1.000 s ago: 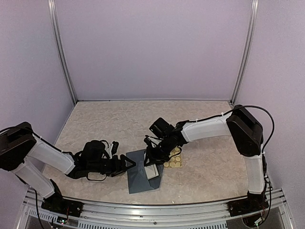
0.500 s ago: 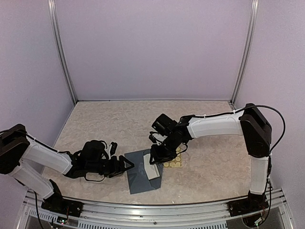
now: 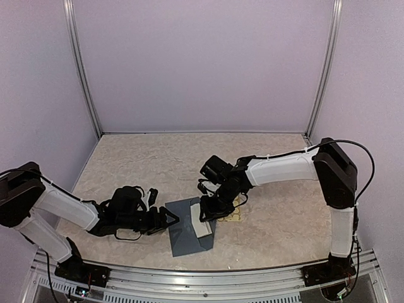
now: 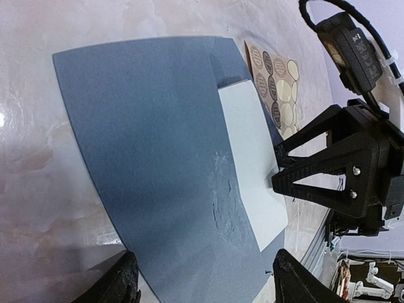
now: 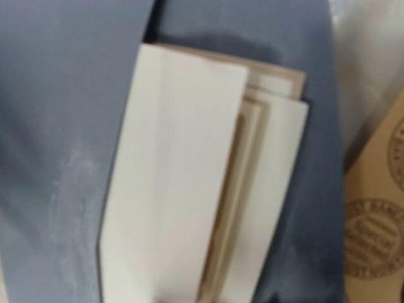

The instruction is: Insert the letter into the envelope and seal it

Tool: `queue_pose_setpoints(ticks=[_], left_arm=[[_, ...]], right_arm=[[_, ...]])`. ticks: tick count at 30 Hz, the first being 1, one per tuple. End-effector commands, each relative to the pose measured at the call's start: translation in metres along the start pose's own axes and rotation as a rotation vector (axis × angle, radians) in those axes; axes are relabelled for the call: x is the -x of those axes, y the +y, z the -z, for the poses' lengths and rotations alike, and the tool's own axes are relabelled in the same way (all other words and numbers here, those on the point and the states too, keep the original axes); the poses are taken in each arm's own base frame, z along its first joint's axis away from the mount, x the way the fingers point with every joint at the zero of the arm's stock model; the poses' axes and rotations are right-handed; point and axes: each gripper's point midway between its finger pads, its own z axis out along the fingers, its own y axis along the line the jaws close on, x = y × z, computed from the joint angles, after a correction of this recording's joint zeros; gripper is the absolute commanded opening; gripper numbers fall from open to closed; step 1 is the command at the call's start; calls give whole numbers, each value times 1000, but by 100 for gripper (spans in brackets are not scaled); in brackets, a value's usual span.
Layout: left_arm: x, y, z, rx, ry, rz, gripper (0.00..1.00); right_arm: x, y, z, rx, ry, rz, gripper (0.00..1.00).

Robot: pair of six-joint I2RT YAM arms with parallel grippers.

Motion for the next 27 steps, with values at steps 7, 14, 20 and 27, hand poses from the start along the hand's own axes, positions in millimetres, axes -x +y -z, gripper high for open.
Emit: queue_pose_setpoints(ticks=[7, 14, 20, 27], left_arm=[[-14, 12, -7, 40, 53, 5, 65], [-16, 11, -9, 34, 59, 5, 63], [-18, 9, -10, 26, 64, 8, 62], [-15, 6, -7, 28, 47, 3, 62]], right_arm=[[-11, 3, -20, 0, 35, 2, 29], [-8, 21, -27, 51, 39, 17, 24], [-7, 37, -31, 97, 44, 26, 22], [2, 45, -10, 94, -11, 35, 22]])
